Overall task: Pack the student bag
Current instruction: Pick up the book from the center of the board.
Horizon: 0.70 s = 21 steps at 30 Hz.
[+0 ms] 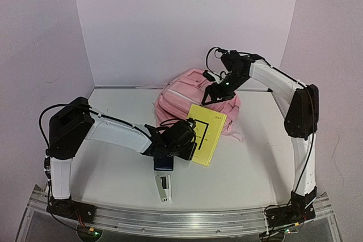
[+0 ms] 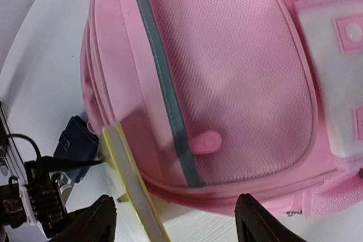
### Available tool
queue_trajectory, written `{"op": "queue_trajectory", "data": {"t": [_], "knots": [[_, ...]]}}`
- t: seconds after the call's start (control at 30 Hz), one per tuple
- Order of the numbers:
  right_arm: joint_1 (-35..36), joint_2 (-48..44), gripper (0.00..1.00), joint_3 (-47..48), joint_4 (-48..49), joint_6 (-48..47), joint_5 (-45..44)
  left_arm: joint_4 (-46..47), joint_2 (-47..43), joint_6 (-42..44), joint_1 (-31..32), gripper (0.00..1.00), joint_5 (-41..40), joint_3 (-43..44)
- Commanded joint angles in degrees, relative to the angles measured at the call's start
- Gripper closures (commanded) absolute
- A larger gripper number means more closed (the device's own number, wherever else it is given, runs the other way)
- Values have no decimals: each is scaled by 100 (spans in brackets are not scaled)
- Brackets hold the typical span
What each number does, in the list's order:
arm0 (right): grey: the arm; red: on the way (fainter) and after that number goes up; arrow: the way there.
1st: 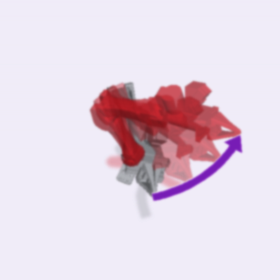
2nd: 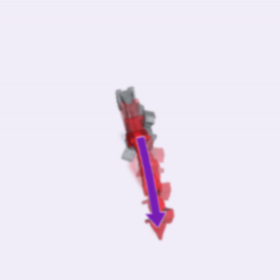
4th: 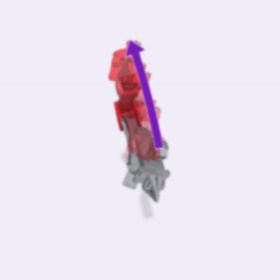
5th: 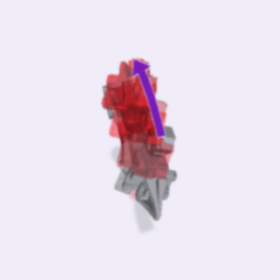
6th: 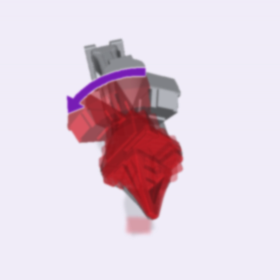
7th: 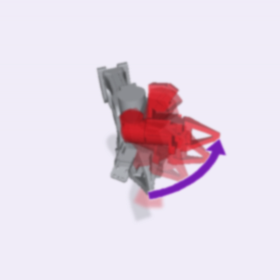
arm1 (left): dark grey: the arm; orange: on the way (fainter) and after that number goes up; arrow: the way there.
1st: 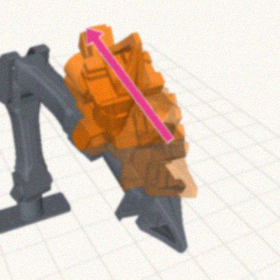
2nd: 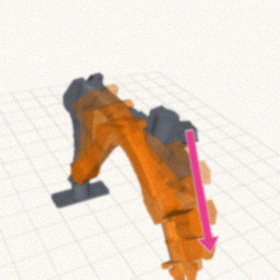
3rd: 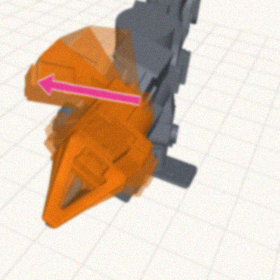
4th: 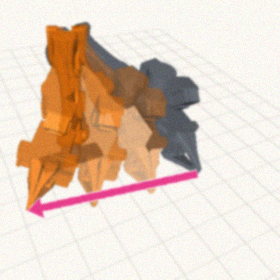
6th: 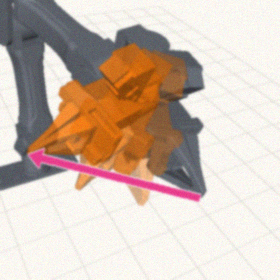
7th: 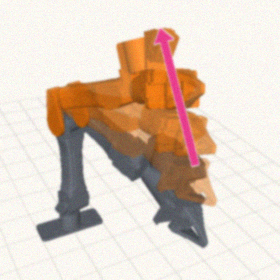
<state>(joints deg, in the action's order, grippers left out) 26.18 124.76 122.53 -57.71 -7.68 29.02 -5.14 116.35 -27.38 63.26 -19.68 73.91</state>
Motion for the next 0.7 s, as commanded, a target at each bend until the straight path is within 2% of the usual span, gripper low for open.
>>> {"op": "queue_trajectory", "data": {"t": [0.0,0.07,0.23,0.3,0.43,0.57,0.67], "knots": [[-313,-1337,9,-1042,280,271,382,193,228,-153,-82,38,16,148],[-419,-1630,4,-1571,365,201,462,214,266,-155,-89,38,57,164],[-529,-1769,6,-2749,469,48,937,245,302,-138,-102,37,109,174],[-527,-1789,10,-3157,806,202,1288,252,301,-152,-119,37,139,161],[-524,-1925,16,-4128,2163,698,1615,402,221,-162,-143,37,225,63],[-526,-1731,23,-4305,2855,1163,1894,458,211,-171,-172,37,288,46],[-512,-1548,37,-4406,3332,1475,2091,492,204,-196,-196,37,388,24]]}}
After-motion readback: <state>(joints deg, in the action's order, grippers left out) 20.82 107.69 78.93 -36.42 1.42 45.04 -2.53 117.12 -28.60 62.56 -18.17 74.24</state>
